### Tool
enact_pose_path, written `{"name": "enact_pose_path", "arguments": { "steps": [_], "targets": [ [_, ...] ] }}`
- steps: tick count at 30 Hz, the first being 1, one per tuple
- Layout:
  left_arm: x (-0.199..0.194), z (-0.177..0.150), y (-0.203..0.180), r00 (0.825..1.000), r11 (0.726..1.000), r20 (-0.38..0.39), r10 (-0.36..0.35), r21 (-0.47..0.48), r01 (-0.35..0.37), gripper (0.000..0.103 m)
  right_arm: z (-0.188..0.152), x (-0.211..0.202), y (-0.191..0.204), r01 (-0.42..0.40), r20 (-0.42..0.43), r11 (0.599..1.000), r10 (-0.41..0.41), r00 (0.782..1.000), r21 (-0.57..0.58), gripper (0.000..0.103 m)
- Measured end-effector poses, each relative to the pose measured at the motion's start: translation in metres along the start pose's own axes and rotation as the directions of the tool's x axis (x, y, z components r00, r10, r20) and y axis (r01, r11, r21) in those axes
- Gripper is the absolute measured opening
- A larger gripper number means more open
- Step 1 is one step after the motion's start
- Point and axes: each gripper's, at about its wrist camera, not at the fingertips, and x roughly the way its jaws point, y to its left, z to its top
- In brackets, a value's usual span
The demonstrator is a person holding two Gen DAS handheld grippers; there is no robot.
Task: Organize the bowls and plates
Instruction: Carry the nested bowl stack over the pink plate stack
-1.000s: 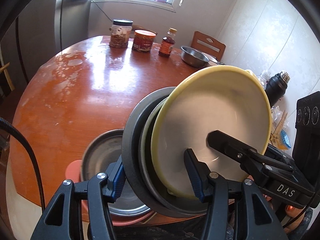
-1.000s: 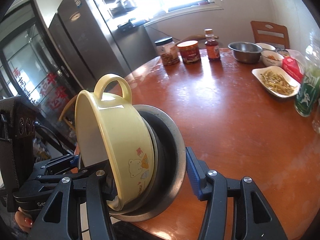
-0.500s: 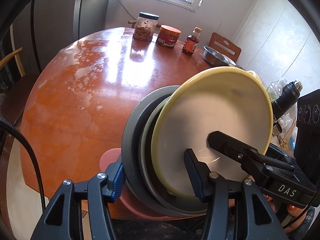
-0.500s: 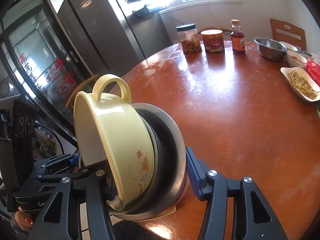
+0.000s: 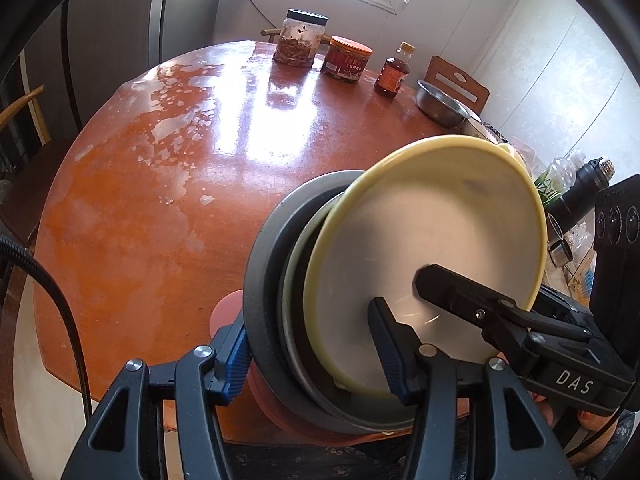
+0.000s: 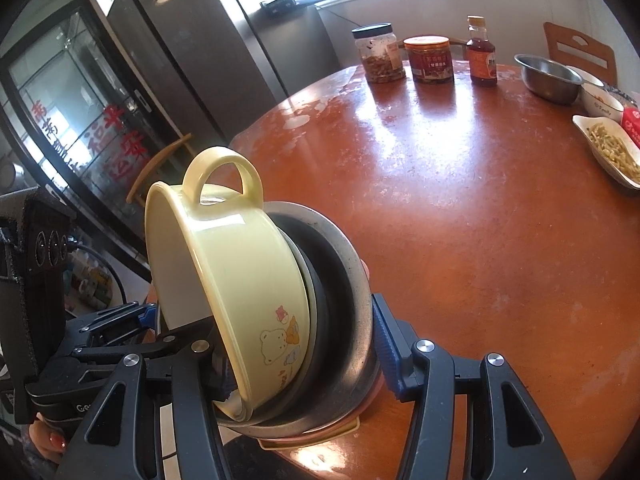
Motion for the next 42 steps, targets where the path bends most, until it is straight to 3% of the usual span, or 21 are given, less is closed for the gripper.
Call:
{"name": "enact_pose_path", "arguments": {
  "steps": [42],
  "targets": [
    [0.0102, 0.001, -0.0027, 1.0, 1.0, -0.015, 0.024, 0.02, -0.023, 0.055, -0.004, 0.0051, 0.0044, 0.028, -0.002, 0.999, -0.029, 1.0, -0.037, 0.059]
  ]
}}
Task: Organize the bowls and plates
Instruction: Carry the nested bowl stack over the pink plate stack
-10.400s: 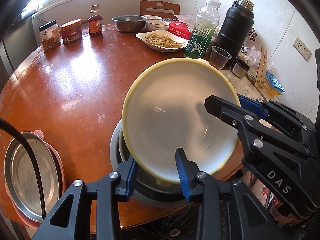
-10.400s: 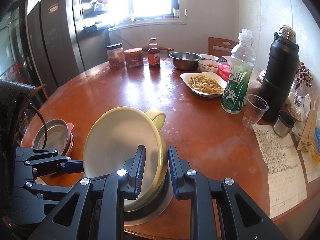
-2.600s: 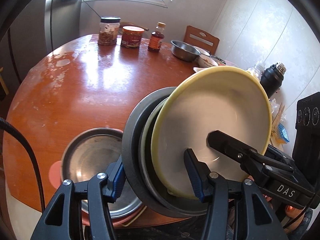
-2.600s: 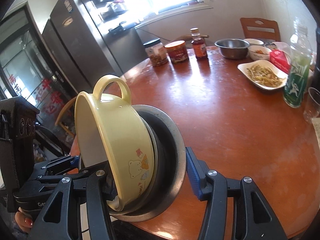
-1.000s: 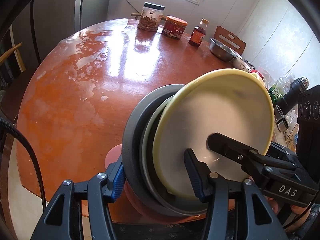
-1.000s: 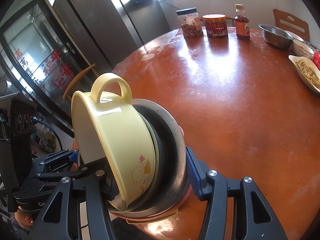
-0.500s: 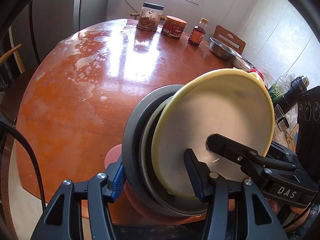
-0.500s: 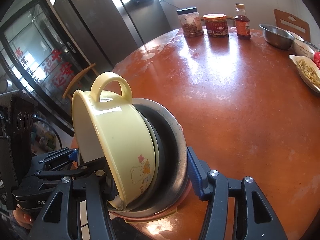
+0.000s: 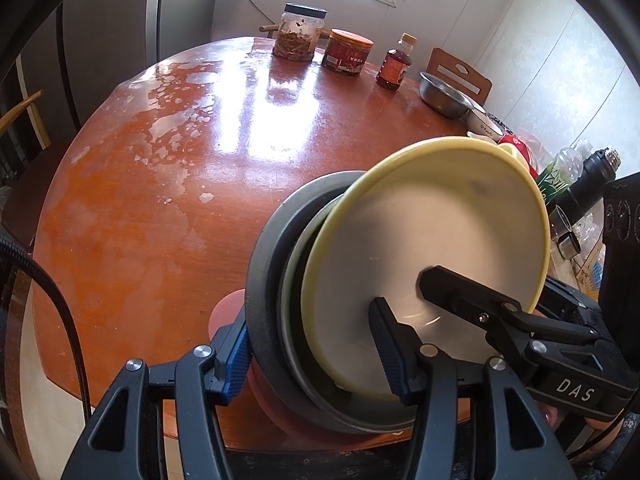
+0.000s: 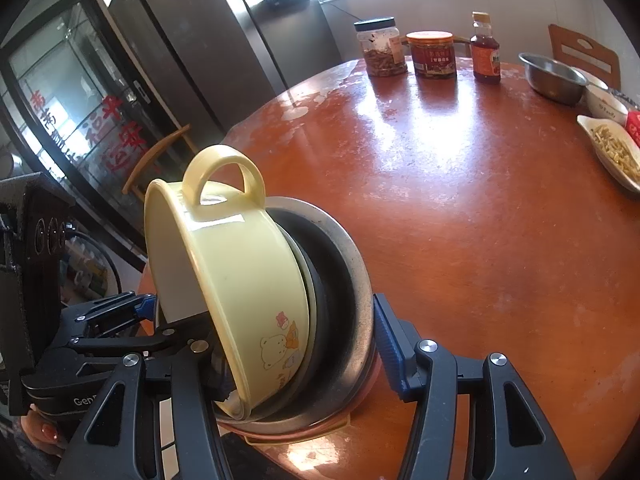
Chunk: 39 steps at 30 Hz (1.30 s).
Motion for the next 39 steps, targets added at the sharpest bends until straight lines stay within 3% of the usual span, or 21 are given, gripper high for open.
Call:
{"name": "enact_pose_path", "arguments": {
  "steps": [22, 39],
  "targets": [
    [0.001, 0.0, 0.0, 1.0, 1.0, 0.001, -0.004, 0.0, 0.004, 0.055, -0.001, -0.001, 0.0, 0.009, -0.004, 1.0, -0.009, 1.0, -0.013, 0.06],
    [-0.009, -0.005, 0.002, 1.0, 1.0, 0.023, -0.014, -0.004, 0.014, 0.055, -0.004, -0.004, 0.002, 0.015, 0.0, 1.0, -0.015, 1.0, -0.013, 0.07]
  ]
}}
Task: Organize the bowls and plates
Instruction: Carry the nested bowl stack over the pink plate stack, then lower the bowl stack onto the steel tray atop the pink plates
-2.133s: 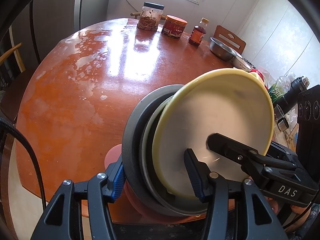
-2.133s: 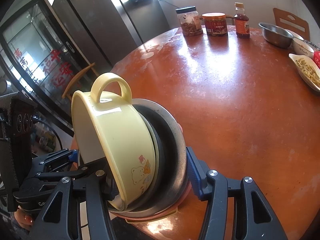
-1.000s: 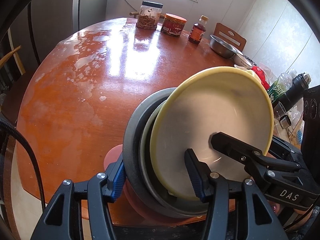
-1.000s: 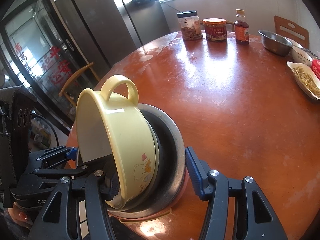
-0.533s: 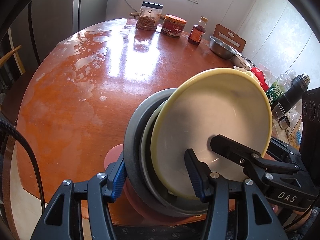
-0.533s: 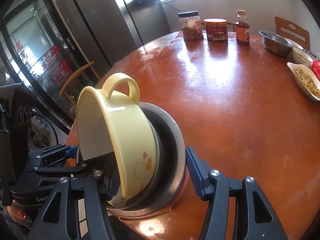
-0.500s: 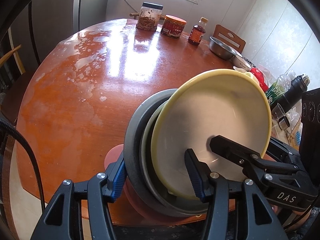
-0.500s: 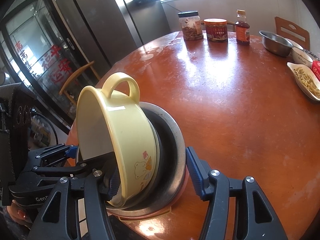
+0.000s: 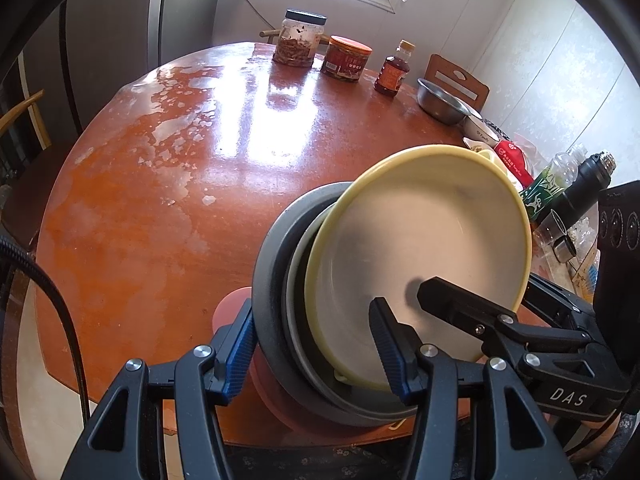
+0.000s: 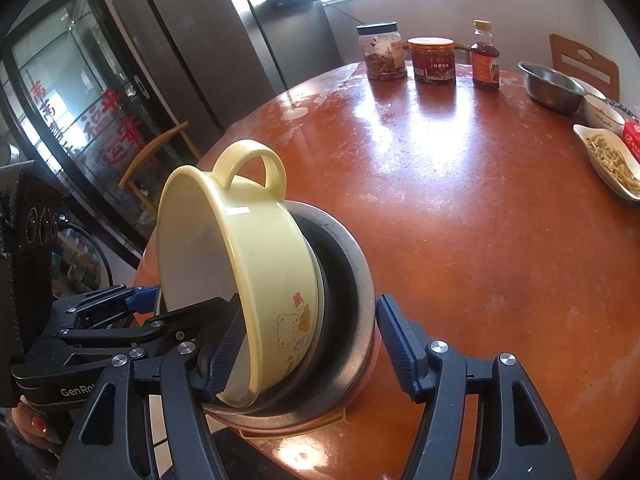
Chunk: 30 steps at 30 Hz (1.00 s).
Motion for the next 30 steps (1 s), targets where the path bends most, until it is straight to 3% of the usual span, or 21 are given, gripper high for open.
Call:
{"name": "enact_pose_path", "arguments": {
  "steps": [8, 22, 30],
  "targets": [
    [-0.006, -0.002, -0.002, 1.0, 1.0, 0.008, 0.006, -0.002, -0.006, 0.056, 0.0, -0.011, 0.001, 0.004, 0.034, 1.0, -0.004, 0.999, -0.002, 0.074],
    [-0.037, -0.003, -0.001, 0.996, 1.0, 0.094, 0.0, -0.018, 0.002, 0.06, -0.003, -0.032, 0.0, 0.004, 0.078, 1.0, -0.003, 0.997, -0.004, 0.074],
    [-0.068, -0.014, 0.028, 0.989, 0.997, 0.14, 0.052, -0.069, -0.042, 0.06, -0.019, -0.048, -0.006, 0.002, 0.082, 1.0, -0.001, 0.997, -0.009, 0.075]
  ]
}}
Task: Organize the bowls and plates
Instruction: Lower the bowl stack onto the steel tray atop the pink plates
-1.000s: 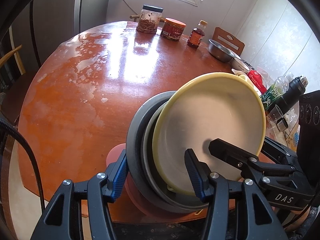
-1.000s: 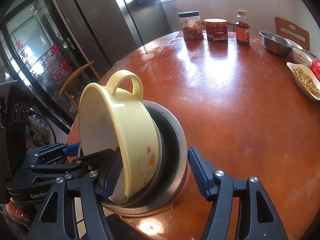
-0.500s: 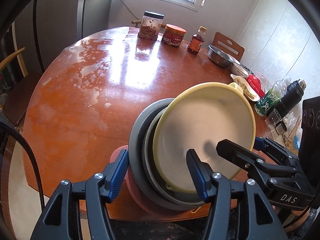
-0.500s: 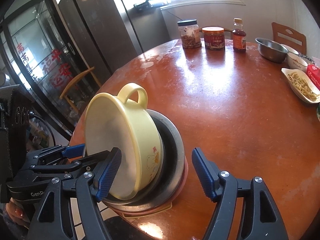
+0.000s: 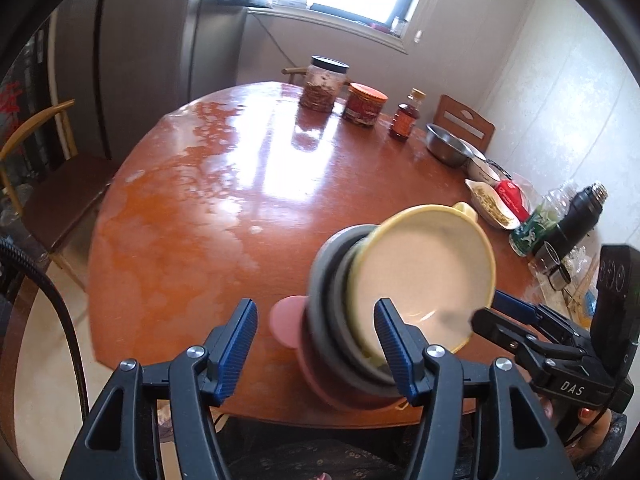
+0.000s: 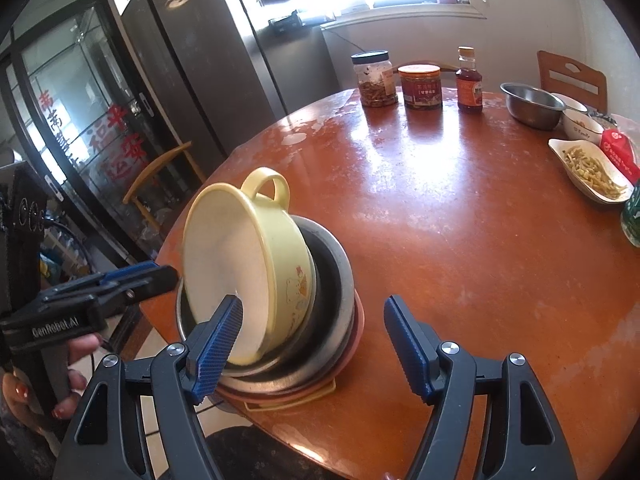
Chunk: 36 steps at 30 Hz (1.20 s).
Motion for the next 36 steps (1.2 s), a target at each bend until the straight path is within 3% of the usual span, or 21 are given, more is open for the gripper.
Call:
{"name": "enact_pose_path", "arguments": {
  "steps": [5, 11, 20, 23, 28, 31, 36],
  "targets": [
    [-0.003, -0.006, 0.032, 0.999, 0.997, -0.008, 0.051, -0.065, -0.051, 0.061, -0.015, -0.002, -0.007, 0.001, -0.025, 1.0, -0.001, 1.0, 0.013, 0.075],
    [0.025, -0.018, 0.052, 0.996, 0.993, -0.086, 0.027, -0.109, -0.036, 0.061, -0.027, 0.004, -0.005, -0.02, -0.055, 0.999, 0.021, 0.998, 0.025, 0.075],
    [0.062, -0.012, 0.041, 0.989, 0.997, -0.15, -0.002, -0.072, -0.009, 0.06, -0.025, 0.009, -0.001, -0.033, -0.048, 0.998, 0.035, 0.998, 0.047, 0.075],
    [0.066, -0.01, 0.036, 0.988, 0.999, -0.152, 0.025, -0.038, -0.031, 0.06, -0.023, 0.011, 0.0, -0.038, -0.048, 0.998, 0.041, 0.998, 0.048, 0.075],
    [0.075, -0.006, 0.023, 0.986, 0.999, -0.165, 0.04, 0.013, -0.039, 0.06, -0.015, 0.016, -0.005, -0.118, -0.017, 0.986, 0.12, 0.993, 0.116, 0.075],
    [0.079, -0.003, 0.017, 0.985, 0.999, -0.166, 0.037, 0.024, -0.033, 0.059, -0.011, 0.019, -0.008, -0.092, 0.01, 0.988, 0.092, 0.996, 0.125, 0.074],
    [0.086, 0.002, 0.006, 0.986, 0.998, -0.164, 0.037, 0.05, -0.029, 0.059, -0.01, 0.018, -0.019, -0.054, 0.035, 0.99, 0.05, 0.998, 0.128, 0.061]
  ]
}}
